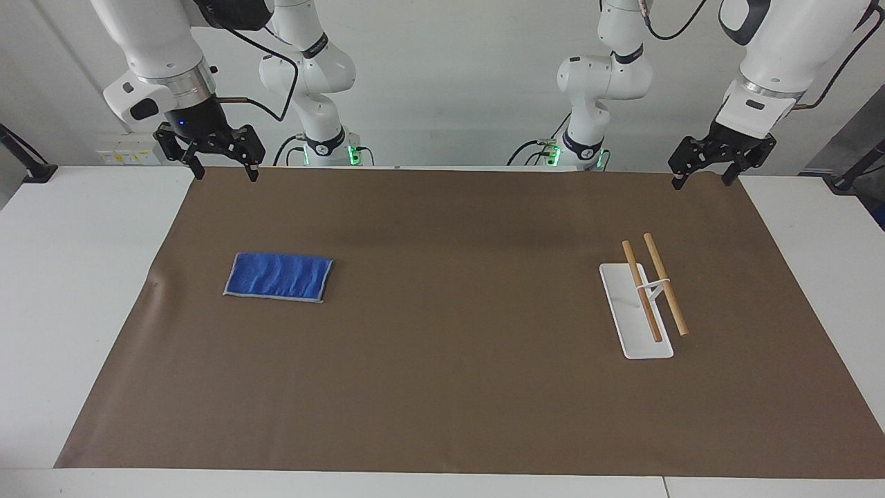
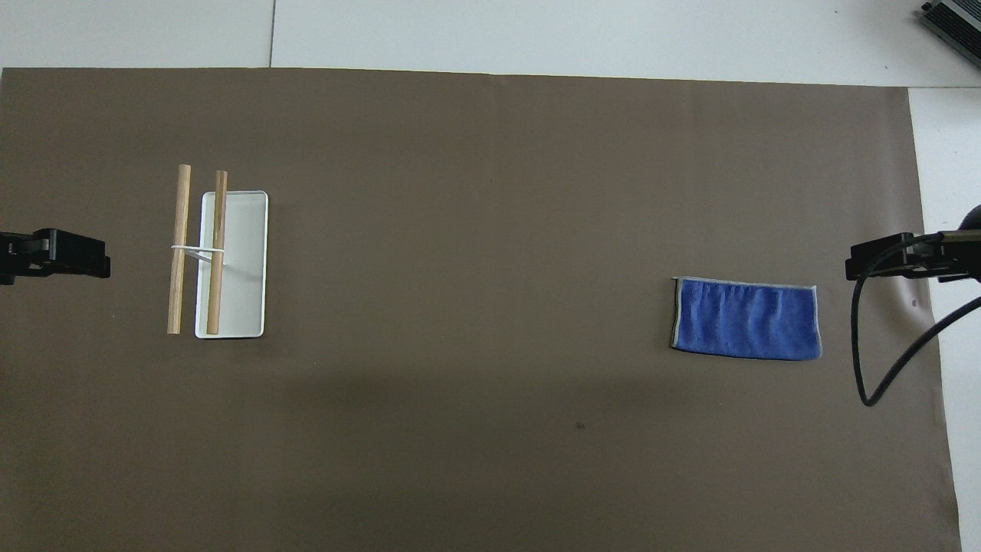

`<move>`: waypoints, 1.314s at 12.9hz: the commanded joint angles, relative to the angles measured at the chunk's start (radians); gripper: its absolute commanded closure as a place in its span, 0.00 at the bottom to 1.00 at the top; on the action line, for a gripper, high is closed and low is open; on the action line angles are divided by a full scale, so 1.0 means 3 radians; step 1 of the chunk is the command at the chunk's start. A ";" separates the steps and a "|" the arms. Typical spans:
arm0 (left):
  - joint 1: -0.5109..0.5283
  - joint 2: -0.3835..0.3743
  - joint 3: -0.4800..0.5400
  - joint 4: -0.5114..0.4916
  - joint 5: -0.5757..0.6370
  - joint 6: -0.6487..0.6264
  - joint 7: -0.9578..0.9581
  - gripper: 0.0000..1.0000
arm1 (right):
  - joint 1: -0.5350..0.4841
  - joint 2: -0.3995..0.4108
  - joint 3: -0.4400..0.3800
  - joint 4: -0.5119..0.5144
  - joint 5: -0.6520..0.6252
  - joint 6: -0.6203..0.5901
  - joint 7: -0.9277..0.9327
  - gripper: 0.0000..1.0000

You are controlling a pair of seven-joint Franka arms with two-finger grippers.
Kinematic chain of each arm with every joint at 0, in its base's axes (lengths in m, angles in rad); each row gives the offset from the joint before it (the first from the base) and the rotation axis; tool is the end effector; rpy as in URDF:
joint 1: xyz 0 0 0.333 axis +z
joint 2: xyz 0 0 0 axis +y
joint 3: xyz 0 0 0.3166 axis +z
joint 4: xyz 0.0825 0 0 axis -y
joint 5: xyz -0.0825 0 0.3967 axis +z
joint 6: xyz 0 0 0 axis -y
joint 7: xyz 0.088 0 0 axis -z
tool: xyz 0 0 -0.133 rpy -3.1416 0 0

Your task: Right arm passes towel to left arm to hang

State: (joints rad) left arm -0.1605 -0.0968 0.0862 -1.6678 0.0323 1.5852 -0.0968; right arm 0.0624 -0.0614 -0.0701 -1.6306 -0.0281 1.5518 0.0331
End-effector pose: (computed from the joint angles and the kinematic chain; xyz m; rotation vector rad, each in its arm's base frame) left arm 0.5372 -0.0337 0.6066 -3.1186 -0.0342 -0.0247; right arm 0.5451 -0.0091 0.6026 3.1168 -0.0638 -0.0269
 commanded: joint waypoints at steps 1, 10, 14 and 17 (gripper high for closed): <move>0.0019 -0.0030 -0.0011 -0.0029 0.0041 0.0008 -0.0030 0.00 | -0.0024 -0.0112 0.0014 -0.0143 0.0012 0.0058 -0.0018 0.00; 0.0019 -0.0030 -0.0011 -0.0029 0.0041 0.0013 -0.0030 0.00 | -0.0203 -0.0394 -0.0012 -0.1630 0.0104 0.1560 -0.0284 0.00; 0.0019 -0.0030 -0.0011 -0.0029 0.0041 0.0013 -0.0030 0.00 | -0.0239 -0.0113 -0.0012 -0.1983 0.0104 0.2148 -0.0376 0.00; 0.0019 -0.0030 -0.0011 -0.0029 0.0041 0.0013 -0.0030 0.00 | -0.0366 0.0132 -0.0012 -0.2168 0.0165 0.2588 -0.0575 0.00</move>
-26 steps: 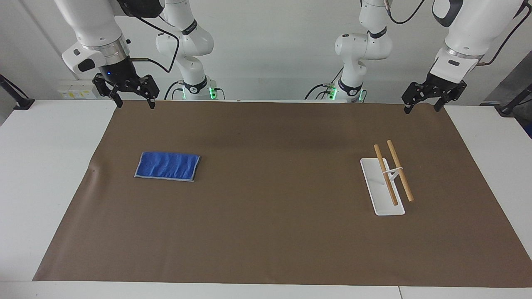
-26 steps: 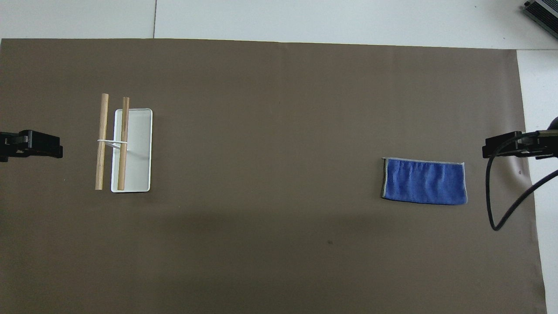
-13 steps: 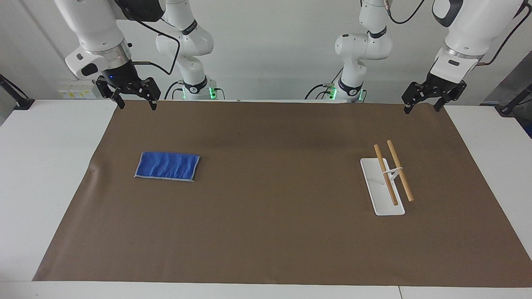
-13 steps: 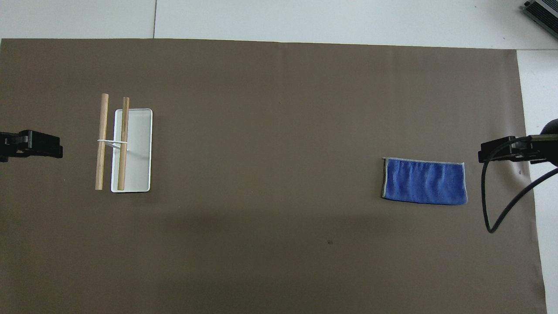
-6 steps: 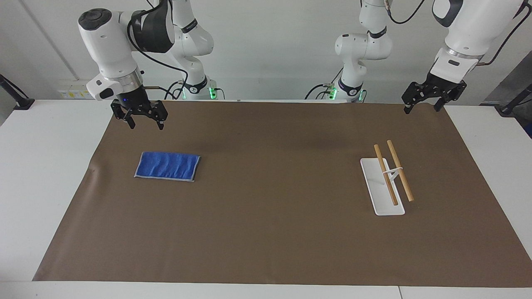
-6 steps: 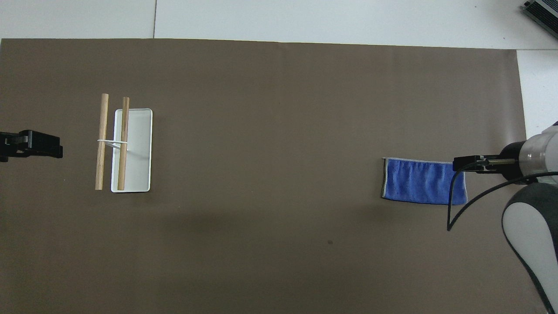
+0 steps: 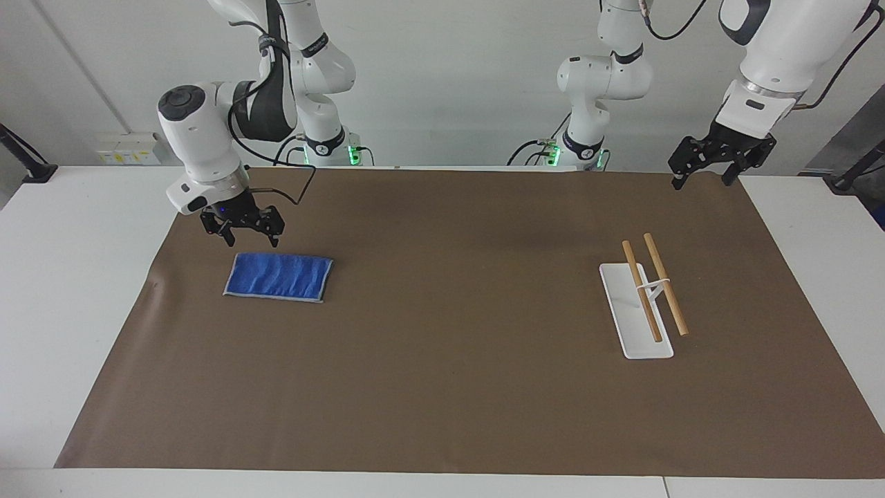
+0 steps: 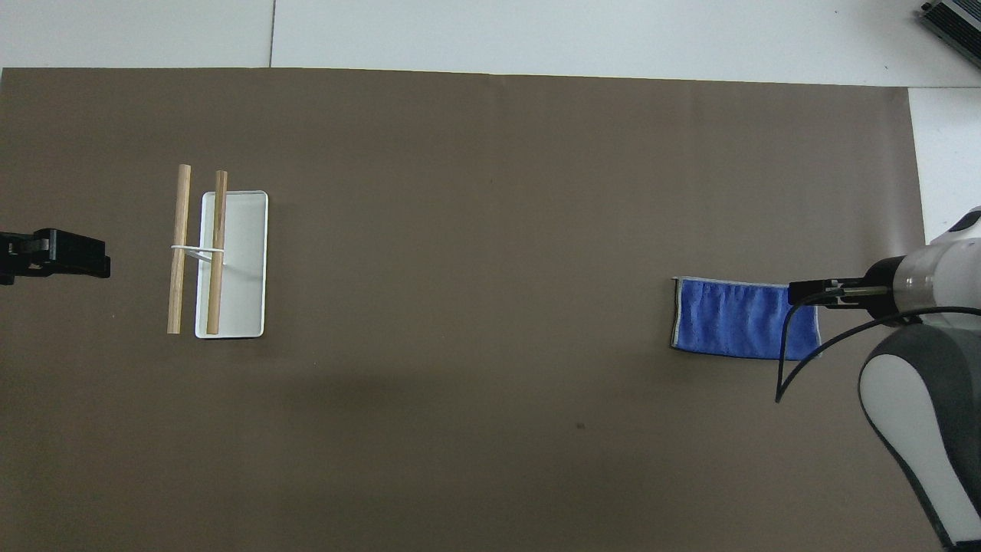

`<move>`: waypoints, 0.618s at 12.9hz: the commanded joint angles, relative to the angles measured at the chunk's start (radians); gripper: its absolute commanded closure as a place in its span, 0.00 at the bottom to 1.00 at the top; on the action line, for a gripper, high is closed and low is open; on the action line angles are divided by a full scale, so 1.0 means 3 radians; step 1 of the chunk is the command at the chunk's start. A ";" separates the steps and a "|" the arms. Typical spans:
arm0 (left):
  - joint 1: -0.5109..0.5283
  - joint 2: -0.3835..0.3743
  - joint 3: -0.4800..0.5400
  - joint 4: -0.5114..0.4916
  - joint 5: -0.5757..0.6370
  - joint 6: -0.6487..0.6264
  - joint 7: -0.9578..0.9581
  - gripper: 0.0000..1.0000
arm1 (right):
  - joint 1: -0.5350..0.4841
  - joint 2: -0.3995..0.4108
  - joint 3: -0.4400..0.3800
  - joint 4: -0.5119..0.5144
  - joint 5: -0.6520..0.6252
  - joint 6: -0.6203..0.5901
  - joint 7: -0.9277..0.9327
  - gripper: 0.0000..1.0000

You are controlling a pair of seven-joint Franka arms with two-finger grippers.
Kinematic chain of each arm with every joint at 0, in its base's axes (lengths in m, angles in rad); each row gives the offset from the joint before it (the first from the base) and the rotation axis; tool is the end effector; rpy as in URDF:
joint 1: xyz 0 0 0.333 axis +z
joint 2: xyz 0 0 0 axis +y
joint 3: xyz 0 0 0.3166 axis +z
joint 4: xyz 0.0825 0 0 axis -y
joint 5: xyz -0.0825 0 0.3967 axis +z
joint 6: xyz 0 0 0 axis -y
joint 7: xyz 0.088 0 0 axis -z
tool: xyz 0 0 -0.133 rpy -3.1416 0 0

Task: Right arm passes towel to left arm to hang
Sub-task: 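Reach the right gripper down to the blue towel and grasp its edge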

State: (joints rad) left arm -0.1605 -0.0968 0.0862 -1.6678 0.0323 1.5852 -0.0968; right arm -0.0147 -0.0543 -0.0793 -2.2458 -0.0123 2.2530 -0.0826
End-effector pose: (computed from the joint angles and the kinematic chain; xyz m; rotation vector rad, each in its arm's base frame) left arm 0.5372 -0.0337 0.6066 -3.1186 -0.0342 -0.0247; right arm 0.5295 -0.0506 0.3626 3.1293 -0.0062 0.0949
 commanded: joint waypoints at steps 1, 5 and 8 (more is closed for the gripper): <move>0.0019 -0.0030 -0.0011 -0.0029 0.0041 0.0013 -0.0030 0.00 | -0.0150 0.0211 0.0019 -0.0138 0.0138 0.0368 -0.0190 0.00; 0.0019 -0.0030 -0.0011 -0.0029 0.0041 0.0008 -0.0030 0.00 | -0.0155 0.0457 0.0019 -0.0138 0.0230 0.0518 -0.0190 0.00; 0.0019 -0.0030 -0.0011 -0.0029 0.0041 0.0008 -0.0030 0.00 | -0.0155 0.0513 0.0019 -0.0260 0.0230 0.0738 -0.0185 0.00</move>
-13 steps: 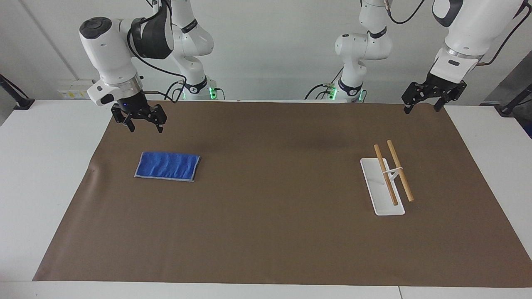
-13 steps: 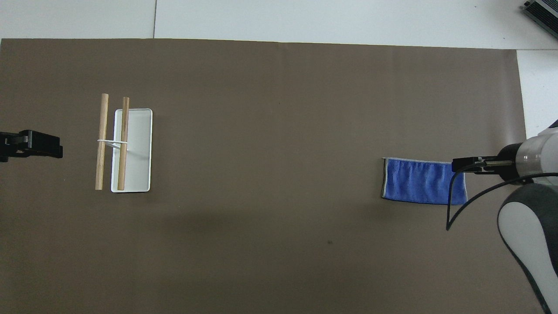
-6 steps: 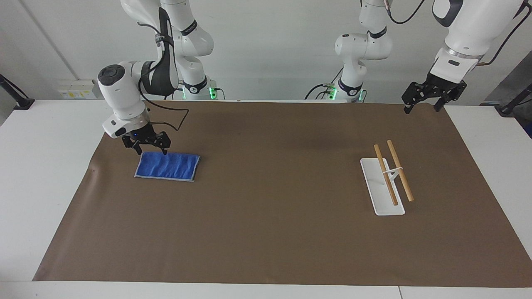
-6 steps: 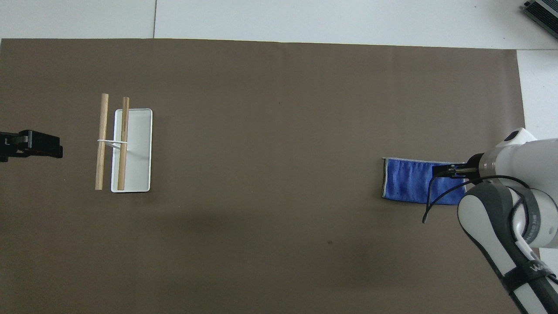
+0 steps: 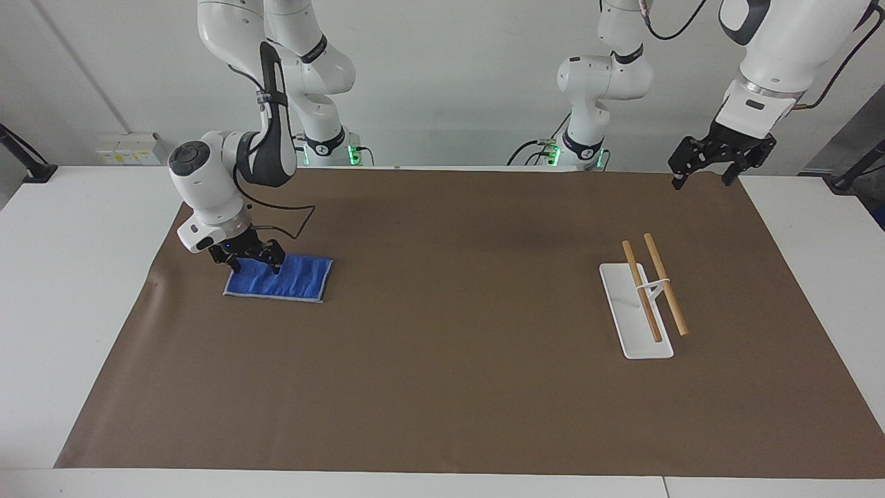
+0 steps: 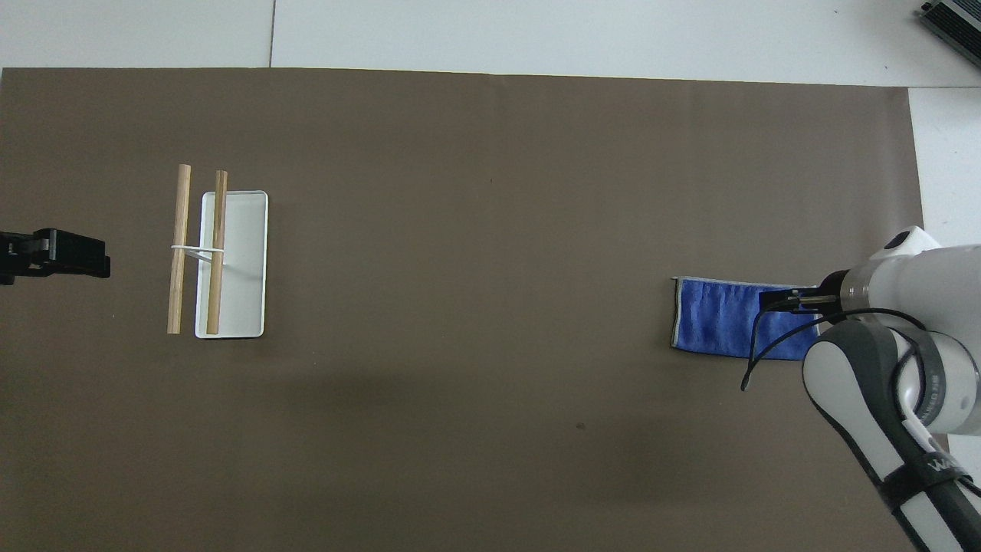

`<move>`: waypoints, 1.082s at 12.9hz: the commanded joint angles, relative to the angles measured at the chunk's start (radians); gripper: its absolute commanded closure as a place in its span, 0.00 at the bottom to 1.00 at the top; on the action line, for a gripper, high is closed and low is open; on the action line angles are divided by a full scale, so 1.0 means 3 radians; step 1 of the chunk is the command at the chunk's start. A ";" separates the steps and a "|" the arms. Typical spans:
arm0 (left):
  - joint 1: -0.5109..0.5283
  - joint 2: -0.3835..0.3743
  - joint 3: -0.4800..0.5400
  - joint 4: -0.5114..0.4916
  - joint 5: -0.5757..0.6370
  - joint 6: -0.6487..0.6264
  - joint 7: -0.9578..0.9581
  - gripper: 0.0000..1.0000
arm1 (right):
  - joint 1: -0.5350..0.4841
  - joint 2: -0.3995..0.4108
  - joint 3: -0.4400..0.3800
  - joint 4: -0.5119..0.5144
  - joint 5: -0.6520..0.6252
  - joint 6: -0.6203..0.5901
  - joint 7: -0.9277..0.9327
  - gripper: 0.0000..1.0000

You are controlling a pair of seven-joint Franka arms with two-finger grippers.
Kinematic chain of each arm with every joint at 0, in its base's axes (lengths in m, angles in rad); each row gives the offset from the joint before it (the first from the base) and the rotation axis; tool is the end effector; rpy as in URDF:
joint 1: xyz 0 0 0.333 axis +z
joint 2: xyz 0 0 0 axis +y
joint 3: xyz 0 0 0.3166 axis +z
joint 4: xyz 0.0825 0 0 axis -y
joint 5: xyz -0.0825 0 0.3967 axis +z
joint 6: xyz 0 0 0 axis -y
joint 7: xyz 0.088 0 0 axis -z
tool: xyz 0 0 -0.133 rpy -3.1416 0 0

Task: Right arm passes towel to left arm to hang
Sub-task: 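Reach the right gripper down to the blue towel and grasp its edge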

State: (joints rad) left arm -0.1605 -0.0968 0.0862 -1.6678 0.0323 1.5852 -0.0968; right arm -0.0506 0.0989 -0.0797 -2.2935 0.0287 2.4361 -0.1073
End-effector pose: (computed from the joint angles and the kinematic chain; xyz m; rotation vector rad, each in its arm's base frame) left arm 0.5372 -0.0337 0.6066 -3.1186 -0.0342 -0.0247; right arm 0.5332 -0.0695 0.2768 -3.1341 0.0688 -0.0707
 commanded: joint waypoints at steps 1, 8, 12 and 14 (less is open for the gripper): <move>0.0019 -0.0030 -0.0011 -0.0029 0.0041 0.0013 -0.0030 0.00 | -0.0036 0.0028 0.0020 -0.0137 0.0093 0.0148 -0.0113 0.00; 0.0019 -0.0030 -0.0011 -0.0029 0.0041 0.0008 -0.0030 0.00 | 0.0000 0.0044 0.0020 -0.0188 0.0093 0.0199 -0.0103 0.72; 0.0019 -0.0030 -0.0011 -0.0029 0.0041 0.0013 -0.0030 0.00 | 0.0005 0.0044 0.0020 -0.0183 0.0093 0.0194 -0.0056 1.00; 0.0019 -0.0030 -0.0011 -0.0029 0.0041 0.0008 -0.0030 0.00 | 0.0005 0.0049 0.0020 -0.0183 0.0093 0.0194 0.0030 1.00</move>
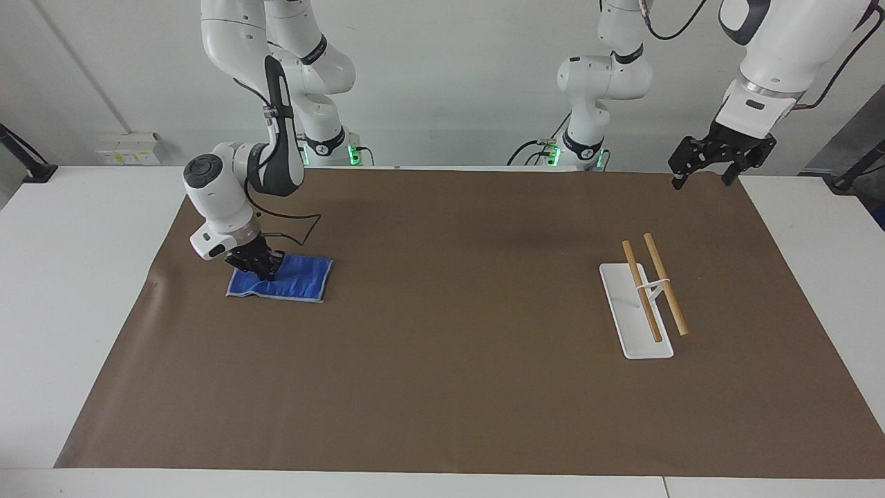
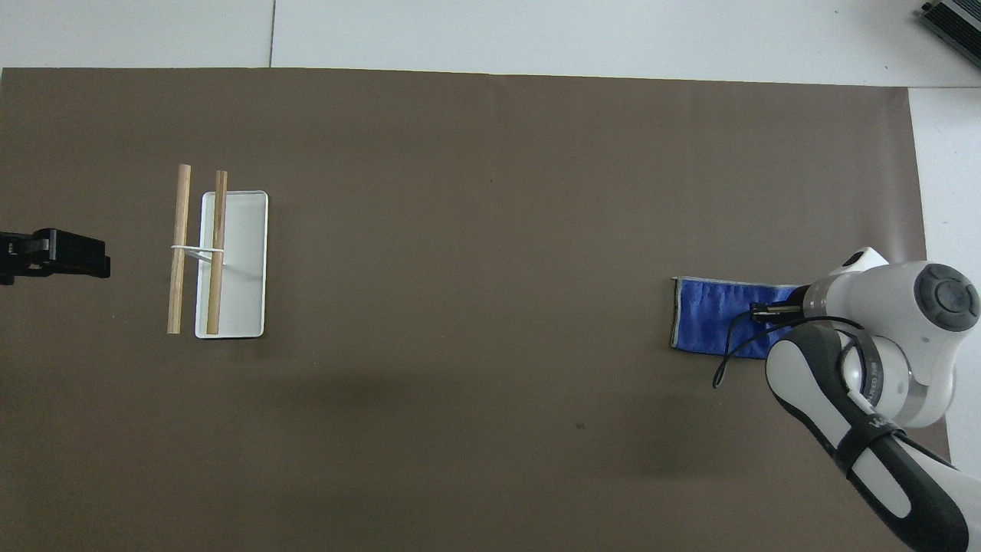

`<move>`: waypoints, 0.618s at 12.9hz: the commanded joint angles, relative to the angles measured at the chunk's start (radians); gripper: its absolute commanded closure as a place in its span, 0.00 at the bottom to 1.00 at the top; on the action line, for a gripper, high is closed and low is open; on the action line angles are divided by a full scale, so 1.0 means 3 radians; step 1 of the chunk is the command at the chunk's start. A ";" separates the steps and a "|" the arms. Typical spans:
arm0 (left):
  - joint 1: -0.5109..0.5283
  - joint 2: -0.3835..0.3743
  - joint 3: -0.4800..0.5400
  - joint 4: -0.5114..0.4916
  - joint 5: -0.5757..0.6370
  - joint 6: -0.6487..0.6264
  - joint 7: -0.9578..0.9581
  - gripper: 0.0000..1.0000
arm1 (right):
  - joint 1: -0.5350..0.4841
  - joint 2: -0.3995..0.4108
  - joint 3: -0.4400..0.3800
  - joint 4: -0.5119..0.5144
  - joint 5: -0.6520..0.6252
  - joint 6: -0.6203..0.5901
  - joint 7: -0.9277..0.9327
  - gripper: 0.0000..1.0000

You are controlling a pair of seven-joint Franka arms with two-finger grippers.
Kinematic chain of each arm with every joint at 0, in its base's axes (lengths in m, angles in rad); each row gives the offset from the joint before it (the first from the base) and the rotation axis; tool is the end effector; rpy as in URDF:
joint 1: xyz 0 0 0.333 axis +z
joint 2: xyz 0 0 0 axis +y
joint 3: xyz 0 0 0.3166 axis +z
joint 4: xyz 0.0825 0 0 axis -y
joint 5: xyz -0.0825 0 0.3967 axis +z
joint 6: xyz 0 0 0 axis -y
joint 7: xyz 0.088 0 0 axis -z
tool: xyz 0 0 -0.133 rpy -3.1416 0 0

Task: Right arm passes towel to left arm to hang
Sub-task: 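Reach the right gripper down to the blue towel and grasp its edge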

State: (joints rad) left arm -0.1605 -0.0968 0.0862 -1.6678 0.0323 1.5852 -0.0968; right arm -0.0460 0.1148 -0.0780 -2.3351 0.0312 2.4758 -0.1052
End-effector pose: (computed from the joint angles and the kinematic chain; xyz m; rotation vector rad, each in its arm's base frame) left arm 0.5372 -0.0337 0.6066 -3.1186 -0.0342 -0.0247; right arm 0.5222 -0.0651 0.2547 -3.1330 0.0665 -0.0429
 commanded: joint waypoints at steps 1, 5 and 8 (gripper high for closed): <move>0.0019 -0.0030 -0.0011 -0.0029 0.0041 0.0013 -0.0030 0.00 | -0.0005 -0.0004 0.0015 -0.0040 0.0085 0.0057 0.0029 1.00; 0.0019 -0.0030 -0.0011 -0.0029 0.0041 0.0013 -0.0030 0.00 | 0.0010 -0.0091 0.0040 0.0103 0.0085 -0.0091 0.0125 1.00; 0.0019 -0.0030 -0.0011 -0.0029 0.0041 0.0013 -0.0030 0.00 | 0.0010 -0.0254 0.0111 0.0348 0.0085 -0.0494 0.0243 1.00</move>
State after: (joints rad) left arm -0.1605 -0.0968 0.0862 -1.6678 0.0323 1.5852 -0.0968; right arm -0.0427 0.0841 -0.0630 -2.2729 0.0337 2.4095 -0.0584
